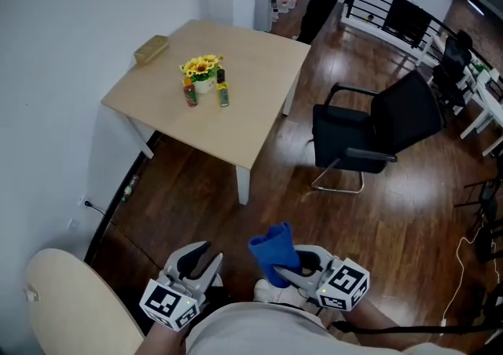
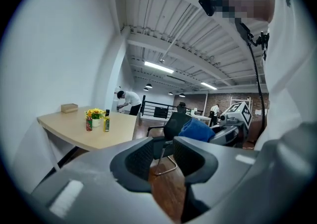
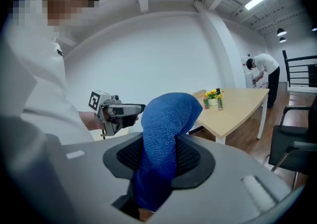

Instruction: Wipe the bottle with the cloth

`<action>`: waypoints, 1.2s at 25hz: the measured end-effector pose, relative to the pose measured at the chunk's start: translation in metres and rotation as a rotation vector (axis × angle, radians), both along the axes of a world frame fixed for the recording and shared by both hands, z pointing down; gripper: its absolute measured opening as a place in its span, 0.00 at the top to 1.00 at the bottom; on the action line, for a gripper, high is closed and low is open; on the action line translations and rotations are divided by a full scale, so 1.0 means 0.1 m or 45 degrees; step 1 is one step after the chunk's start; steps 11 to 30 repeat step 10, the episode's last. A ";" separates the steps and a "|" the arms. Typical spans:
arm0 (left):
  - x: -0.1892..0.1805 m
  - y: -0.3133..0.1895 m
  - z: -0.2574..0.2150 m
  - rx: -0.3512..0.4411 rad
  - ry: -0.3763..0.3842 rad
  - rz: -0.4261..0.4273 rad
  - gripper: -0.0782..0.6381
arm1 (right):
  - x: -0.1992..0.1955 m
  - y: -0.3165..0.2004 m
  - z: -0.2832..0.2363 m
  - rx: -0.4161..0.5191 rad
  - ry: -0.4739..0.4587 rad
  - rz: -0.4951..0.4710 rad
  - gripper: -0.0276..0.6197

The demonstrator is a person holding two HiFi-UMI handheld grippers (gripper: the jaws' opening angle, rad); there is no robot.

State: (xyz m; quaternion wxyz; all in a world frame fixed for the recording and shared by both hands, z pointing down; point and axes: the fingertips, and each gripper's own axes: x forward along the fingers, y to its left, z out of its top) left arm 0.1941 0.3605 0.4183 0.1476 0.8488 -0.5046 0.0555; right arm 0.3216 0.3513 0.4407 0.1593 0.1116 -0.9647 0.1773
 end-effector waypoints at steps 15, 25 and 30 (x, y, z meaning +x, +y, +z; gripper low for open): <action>0.68 0.10 0.18 -0.064 -0.038 0.121 0.71 | 0.45 0.18 0.00 0.045 0.000 0.010 0.72; 0.68 0.10 0.18 -0.064 -0.038 0.121 0.71 | 0.45 0.18 0.00 0.045 0.000 0.010 0.72; 0.68 0.10 0.18 -0.064 -0.038 0.121 0.71 | 0.45 0.18 0.00 0.045 0.000 0.010 0.72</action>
